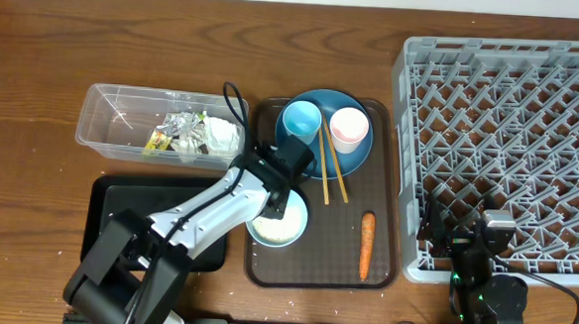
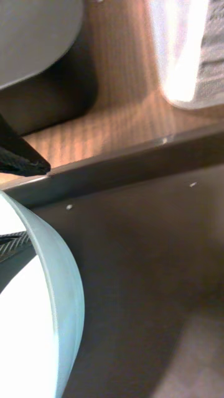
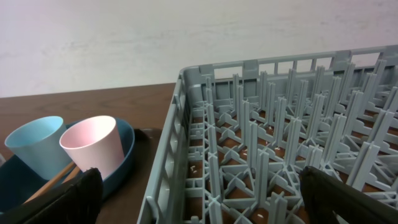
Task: Sort waste into correct bins and load items into the dishwasher rack
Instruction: 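Grasp the rim of the light-blue rice bowl with the left gripper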
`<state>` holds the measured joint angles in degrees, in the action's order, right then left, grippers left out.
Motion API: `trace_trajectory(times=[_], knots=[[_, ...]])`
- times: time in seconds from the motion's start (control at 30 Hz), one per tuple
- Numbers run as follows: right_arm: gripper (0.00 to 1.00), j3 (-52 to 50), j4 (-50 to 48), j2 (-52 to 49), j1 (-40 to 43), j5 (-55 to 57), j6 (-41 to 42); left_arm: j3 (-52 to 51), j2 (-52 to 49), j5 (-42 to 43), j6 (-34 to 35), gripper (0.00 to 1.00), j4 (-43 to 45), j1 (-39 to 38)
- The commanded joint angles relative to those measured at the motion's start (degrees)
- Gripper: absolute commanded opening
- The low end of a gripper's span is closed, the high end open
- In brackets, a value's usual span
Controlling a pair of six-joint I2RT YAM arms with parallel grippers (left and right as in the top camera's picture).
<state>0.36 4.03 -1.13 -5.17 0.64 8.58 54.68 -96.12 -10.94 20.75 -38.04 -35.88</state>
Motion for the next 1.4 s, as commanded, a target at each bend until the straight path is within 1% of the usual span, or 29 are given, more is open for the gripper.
trace_trajectory(times=[0.0, 0.1, 0.2, 0.27, 0.3, 0.4, 0.47, 0.53, 0.57, 0.67, 0.7, 0.77, 0.83, 1.17, 1.37], knots=[[0.99, -0.04, 0.24, -0.07, -0.48, -0.04, 0.59, 0.24, 0.07, -3.93, -0.17, 0.33, 0.2, 0.63], [0.99, -0.04, 0.24, -0.07, -0.48, -0.02, 0.59, 0.81, 0.74, -8.24, -0.92, 0.36, 0.17, 0.68], [0.99, -0.04, 0.24, -0.07, -0.48, -0.02, 0.61, 1.57, 2.21, -9.33, -3.21, 0.38, 0.17, 0.68], [0.99, -0.04, 0.24, -0.07, -0.48, -0.02, 0.59, 2.08, 3.89, -9.31, -3.41, 0.42, 0.2, 0.68], [0.99, -0.04, 0.24, -0.07, -0.48, -0.02, 0.59, 2.25, 4.81, -9.31, -3.39, 0.48, 0.2, 0.68], [0.99, -0.04, 0.24, -0.07, -0.48, -0.02, 0.59, 2.54, 8.61, -9.29, -3.39, 0.55, 0.22, 0.68], [0.99, -0.04, 0.24, -0.07, -0.48, -0.02, 0.61, 2.54, 11.56, -9.07, -3.34, 0.56, 0.09, 0.66], [0.99, -0.04, 0.24, -0.07, -0.48, -0.04, 0.59, 2.54, 14.36, -6.4, -3.32, 0.56, -0.31, 0.66], [0.99, -0.04, 0.24, -0.07, -0.48, -0.02, 0.61, 2.54, 15.74, -3.48, -3.3, 0.56, -0.33, 0.66], [0.99, -0.04, 0.24, -0.07, -0.48, -0.02, 0.59, 2.51, 19.61, 11.21, -3.32, 0.56, -0.17, 0.66], [0.99, -0.04, 0.24, -0.07, -0.48, -0.04, 0.59, 2.51, 20.26, 14.93, -3.32, 0.55, -0.02, 0.66], [0.99, -0.04, 0.24, -0.07, -0.48, -0.02, 0.59, 2.51, 20.94, 20.98, -3.28, 0.55, 0.0, 0.66], [0.99, -0.04, 0.24, -0.07, -0.48, -0.04, 0.59, 2.45, 20.83, 24.35, -3.13, 0.55, -0.04, 0.39], [0.99, -0.04, 0.24, -0.07, -0.48, -0.04, 0.59, 1.7, 17.44, 24.85, -3.13, 0.54, 0.02, -5.57], [0.99, -0.04, 0.24, -0.07, -0.48, -0.02, 0.61, 1.7, 12.92, 24.85, -3.13, 0.54, 0.02, -8.35]])
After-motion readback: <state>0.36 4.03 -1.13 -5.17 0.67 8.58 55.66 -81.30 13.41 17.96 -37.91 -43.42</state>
